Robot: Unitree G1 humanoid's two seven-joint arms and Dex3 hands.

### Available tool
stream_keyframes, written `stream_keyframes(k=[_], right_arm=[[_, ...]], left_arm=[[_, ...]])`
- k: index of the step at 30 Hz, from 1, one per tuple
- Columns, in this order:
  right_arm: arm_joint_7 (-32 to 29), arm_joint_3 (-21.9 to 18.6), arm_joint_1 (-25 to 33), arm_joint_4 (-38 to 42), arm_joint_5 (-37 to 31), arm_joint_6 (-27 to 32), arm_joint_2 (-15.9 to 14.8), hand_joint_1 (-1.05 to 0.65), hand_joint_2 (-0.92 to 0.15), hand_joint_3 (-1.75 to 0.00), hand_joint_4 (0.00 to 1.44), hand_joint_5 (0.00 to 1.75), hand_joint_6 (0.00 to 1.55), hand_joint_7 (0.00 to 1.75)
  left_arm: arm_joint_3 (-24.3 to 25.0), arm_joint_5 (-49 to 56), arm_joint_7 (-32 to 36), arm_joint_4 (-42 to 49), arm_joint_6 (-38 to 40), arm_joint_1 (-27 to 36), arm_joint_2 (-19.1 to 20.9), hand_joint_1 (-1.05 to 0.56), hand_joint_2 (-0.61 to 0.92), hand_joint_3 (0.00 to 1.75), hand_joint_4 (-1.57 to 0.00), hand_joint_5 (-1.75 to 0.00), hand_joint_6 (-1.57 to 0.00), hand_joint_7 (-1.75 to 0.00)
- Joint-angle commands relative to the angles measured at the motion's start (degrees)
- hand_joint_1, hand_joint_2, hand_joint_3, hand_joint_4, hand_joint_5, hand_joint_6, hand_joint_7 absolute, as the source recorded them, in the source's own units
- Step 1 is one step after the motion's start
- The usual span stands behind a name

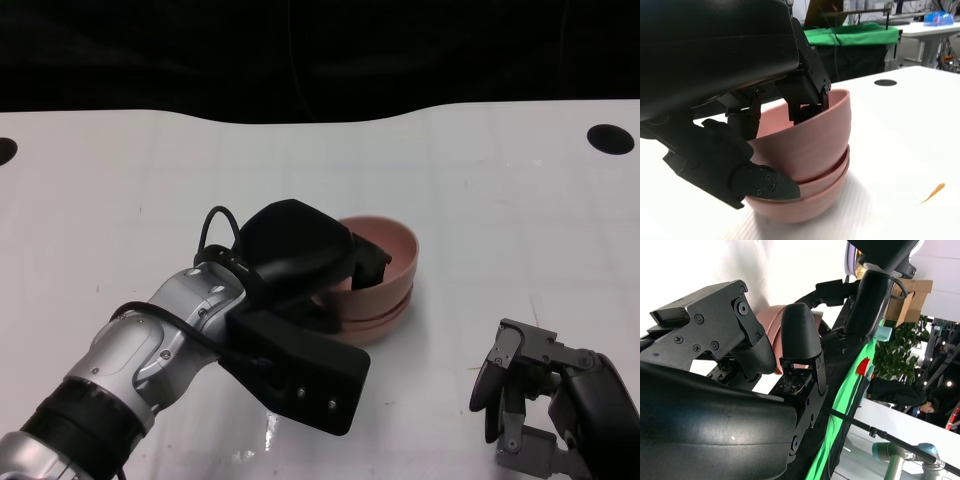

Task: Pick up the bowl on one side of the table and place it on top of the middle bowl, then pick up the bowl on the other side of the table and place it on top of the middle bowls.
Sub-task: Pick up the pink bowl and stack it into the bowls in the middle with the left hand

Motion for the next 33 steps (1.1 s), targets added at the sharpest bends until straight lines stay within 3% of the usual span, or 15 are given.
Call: stream_keyframes(k=[1,4,8,12,19,29,33], right_arm=[[-0.12,-0.39,-0.04,-0.25,-0.23,-0.12,-0.08,-0.03,-0.28,-1.59,0.93,1.75,0.83,1.51],[0.07,-0.35,0.0,-0.32,0.11,0.02,-0.04,-0.03,-0.28,-1.59,0.93,1.75,0.84,1.52],[0.01,-0.32,-0.01,-0.27,0.03,0.08,0.01,-0.03,-0.28,-1.59,0.92,1.75,0.83,1.52],[0.06,-0.28,0.09,-0.38,0.04,0.27,-0.01,-0.03,-0.28,-1.58,0.92,1.75,0.83,1.52],[-0.04,-0.24,0.23,-0.67,-0.01,0.57,0.14,-0.04,-0.29,-1.58,0.93,1.75,0.84,1.52],[-0.13,-0.24,0.11,-0.38,-0.34,0.64,0.17,-0.04,-0.28,-1.59,0.93,1.75,0.83,1.52],[-0.28,-0.21,0.06,-0.48,-0.91,0.67,0.1,-0.04,-0.28,-1.58,0.93,1.75,0.83,1.51]], left_arm=[[-0.99,1.5,-2.33,-0.03,0.82,-1.79,1.36,-0.4,0.92,0.18,-0.67,-0.69,-0.78,-0.2],[-1.74,3.07,-5.75,-2.18,3.05,-1.93,2.22,-0.53,0.92,0.26,-0.54,-0.4,-0.64,-0.04],[-1.8,4.39,-7.2,-4.78,4.56,-1.22,3.24,-0.68,0.92,0.36,-0.42,-0.26,-0.5,0.0],[-1.31,5.79,-7.23,-8.75,5.84,0.23,4.58,-0.78,0.92,0.45,-0.32,-0.18,-0.4,0.0],[1.19,5.09,-5.82,-15.03,6.57,4.08,7.37,-0.79,0.92,0.48,-0.21,-0.13,-0.33,0.0],[10.38,-3.59,5.83,-20.3,0.2,14.83,7.59,-0.69,0.92,0.4,-0.25,-0.25,-0.38,-0.02],[13.96,-8.12,12.62,-20.74,-4.98,19.99,6.03,-0.61,0.92,0.31,-0.04,-0.8,-0.45,-0.03]])
